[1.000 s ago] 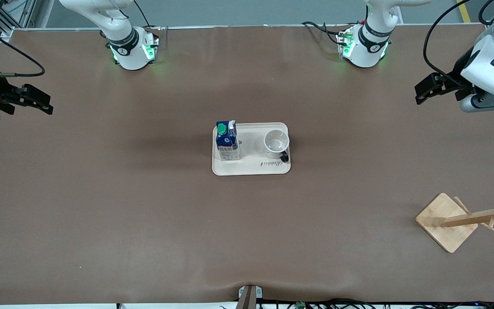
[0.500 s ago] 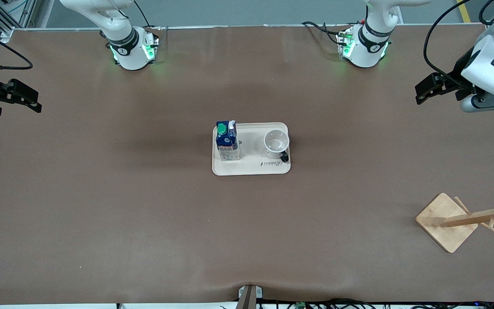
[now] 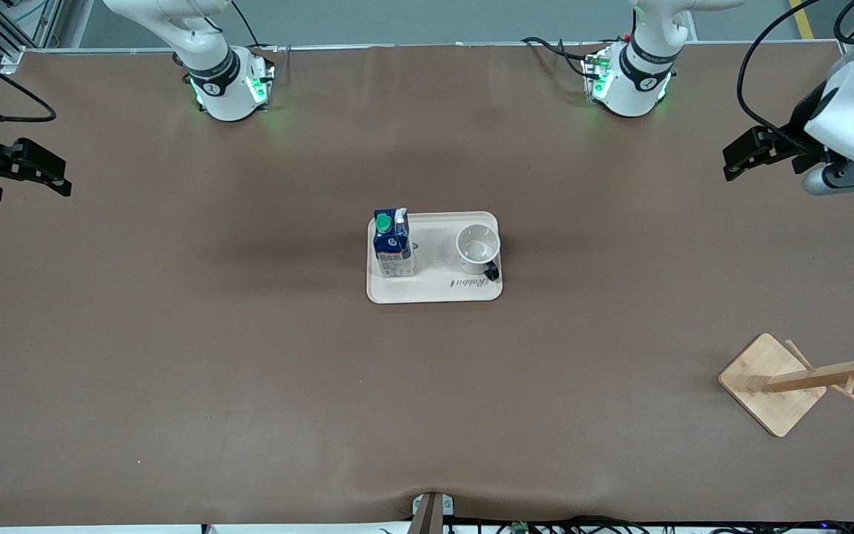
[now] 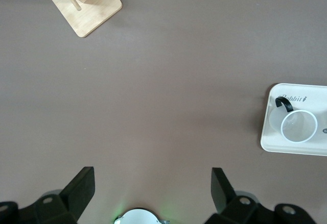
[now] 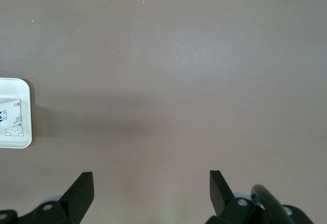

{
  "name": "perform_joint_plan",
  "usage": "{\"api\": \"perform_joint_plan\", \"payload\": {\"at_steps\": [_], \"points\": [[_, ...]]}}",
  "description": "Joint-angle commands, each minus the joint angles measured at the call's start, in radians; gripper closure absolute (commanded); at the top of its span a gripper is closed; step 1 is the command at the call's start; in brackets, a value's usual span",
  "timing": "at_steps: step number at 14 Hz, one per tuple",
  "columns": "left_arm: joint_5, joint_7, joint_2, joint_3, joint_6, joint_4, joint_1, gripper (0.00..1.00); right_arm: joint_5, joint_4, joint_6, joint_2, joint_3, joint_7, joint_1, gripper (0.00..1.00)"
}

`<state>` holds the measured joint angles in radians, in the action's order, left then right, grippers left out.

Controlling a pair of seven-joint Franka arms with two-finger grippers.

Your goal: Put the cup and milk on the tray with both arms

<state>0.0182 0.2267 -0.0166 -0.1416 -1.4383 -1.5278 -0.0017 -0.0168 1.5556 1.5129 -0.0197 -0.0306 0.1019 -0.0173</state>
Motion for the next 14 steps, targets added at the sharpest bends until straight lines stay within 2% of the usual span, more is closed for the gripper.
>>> {"api": "perform_joint_plan", "payload": {"at_steps": [1,14], "points": [[-0.001,-0.055,-0.017,0.0,-0.002,-0.003,0.012,0.0,0.009,-0.012,-0.01,0.0,0.015,0.018,0.014,0.0],[0.003,-0.066,-0.002,0.0,0.003,0.031,0.017,0.0,0.038,-0.008,-0.011,-0.003,0.015,0.022,0.019,0.0]]}}
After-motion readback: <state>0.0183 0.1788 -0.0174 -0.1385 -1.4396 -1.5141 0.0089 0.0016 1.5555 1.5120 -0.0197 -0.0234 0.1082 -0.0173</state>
